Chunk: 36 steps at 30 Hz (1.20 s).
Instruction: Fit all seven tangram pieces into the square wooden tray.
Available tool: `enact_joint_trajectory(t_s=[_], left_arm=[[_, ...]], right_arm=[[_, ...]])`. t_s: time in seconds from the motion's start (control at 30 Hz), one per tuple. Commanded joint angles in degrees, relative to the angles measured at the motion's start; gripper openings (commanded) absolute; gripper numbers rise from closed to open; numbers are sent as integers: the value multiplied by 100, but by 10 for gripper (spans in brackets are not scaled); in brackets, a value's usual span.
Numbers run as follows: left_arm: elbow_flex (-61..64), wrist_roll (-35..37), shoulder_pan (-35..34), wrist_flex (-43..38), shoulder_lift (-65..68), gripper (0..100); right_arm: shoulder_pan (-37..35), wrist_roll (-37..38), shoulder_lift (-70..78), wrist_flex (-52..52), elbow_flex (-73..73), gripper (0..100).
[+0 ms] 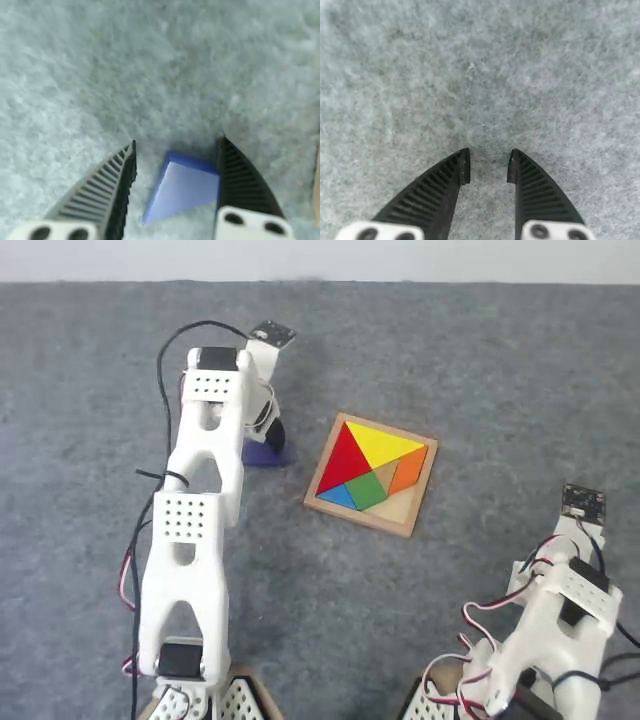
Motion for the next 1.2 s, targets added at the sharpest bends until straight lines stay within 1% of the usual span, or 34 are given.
enact_joint_trajectory(t_s=[0.0, 0.1, 0.2, 0.33, 0.47, 0.57, 0.63, 0.73, 0.8, 0.87, 0.93, 1.07, 1.17], left_arm=[[505, 220, -26, 501, -264, 253], [1455, 510, -9, 510, -1037, 235], [2774, 642, 79, 501, -2171, 217], [4549, 615, 273, 484, -3622, 215], [5569, 123, 229, 484, -4809, 213], [5798, -308, 35, 396, -5521, 195], [5807, -703, -123, 79, -5837, 175], [5815, -1301, -105, -237, -5776, 182], [5815, -1785, 35, -290, -5459, 222], [5771, -2532, 149, -299, -5046, 253], [5754, -3156, 316, -334, -4712, 253], [5279, -3235, 501, -695, -4079, 253], [4769, -3262, 501, -703, -3622, 254]], right_arm=[[-92, 18, -40, -84, 9, 125], [-92, 18, -40, -84, 9, 125], [-92, 18, -40, -84, 9, 125], [-92, 18, -40, -84, 9, 125], [-92, 18, -40, -84, 9, 125], [-92, 18, -40, -84, 9, 125], [-92, 18, -40, -75, 9, 125], [-92, 18, -40, -75, 9, 125], [-92, 18, -40, -75, 9, 125], [-92, 18, -40, -75, 9, 125], [-92, 18, -40, -75, 9, 125], [-92, 18, -40, -75, 9, 125], [-84, 18, -40, -75, 9, 125]])
